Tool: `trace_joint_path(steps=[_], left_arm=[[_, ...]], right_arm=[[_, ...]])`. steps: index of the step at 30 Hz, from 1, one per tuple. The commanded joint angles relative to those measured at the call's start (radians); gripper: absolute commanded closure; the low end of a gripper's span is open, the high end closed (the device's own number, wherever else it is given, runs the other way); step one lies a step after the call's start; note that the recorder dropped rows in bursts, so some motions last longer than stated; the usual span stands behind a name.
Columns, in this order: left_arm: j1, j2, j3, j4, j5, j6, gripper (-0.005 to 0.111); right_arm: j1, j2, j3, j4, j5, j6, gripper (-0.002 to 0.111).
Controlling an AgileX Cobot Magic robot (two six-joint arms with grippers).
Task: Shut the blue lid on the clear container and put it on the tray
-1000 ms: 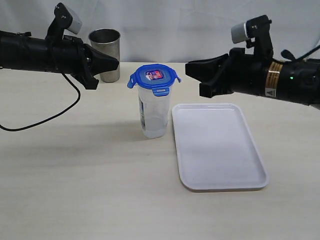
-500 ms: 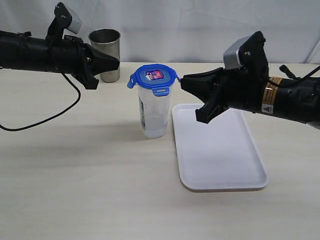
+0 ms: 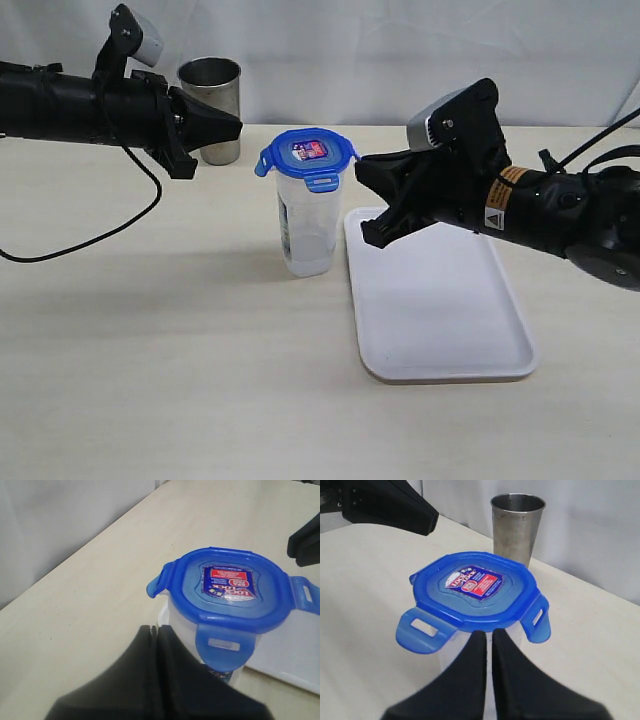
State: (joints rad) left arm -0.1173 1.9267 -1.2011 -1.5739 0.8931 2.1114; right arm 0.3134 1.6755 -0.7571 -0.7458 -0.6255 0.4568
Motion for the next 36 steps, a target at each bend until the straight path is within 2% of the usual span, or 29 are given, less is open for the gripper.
trace_joint_path(steps=[1, 16, 27, 36], left_arm=[[0.002, -0.009, 0.002, -0.015, 0.016, 0.004, 0.107], [0.002, -0.009, 0.002, -0.015, 0.018, 0.004, 0.107], [0.002, -0.009, 0.002, -0.017, 0.018, 0.004, 0.107], [0.002, -0.009, 0.002, -0.017, 0.018, 0.004, 0.107]], right_arm=[[0.003, 0.002, 0.001, 0.028, -0.039, -0.016, 0.104], [0.003, 0.081, -0.057, 0.028, -0.027, 0.003, 0.104], [0.003, 0.050, -0.057, 0.028, -0.017, 0.003, 0.104], [0.003, 0.101, -0.062, 0.028, -0.069, 0.008, 0.104]])
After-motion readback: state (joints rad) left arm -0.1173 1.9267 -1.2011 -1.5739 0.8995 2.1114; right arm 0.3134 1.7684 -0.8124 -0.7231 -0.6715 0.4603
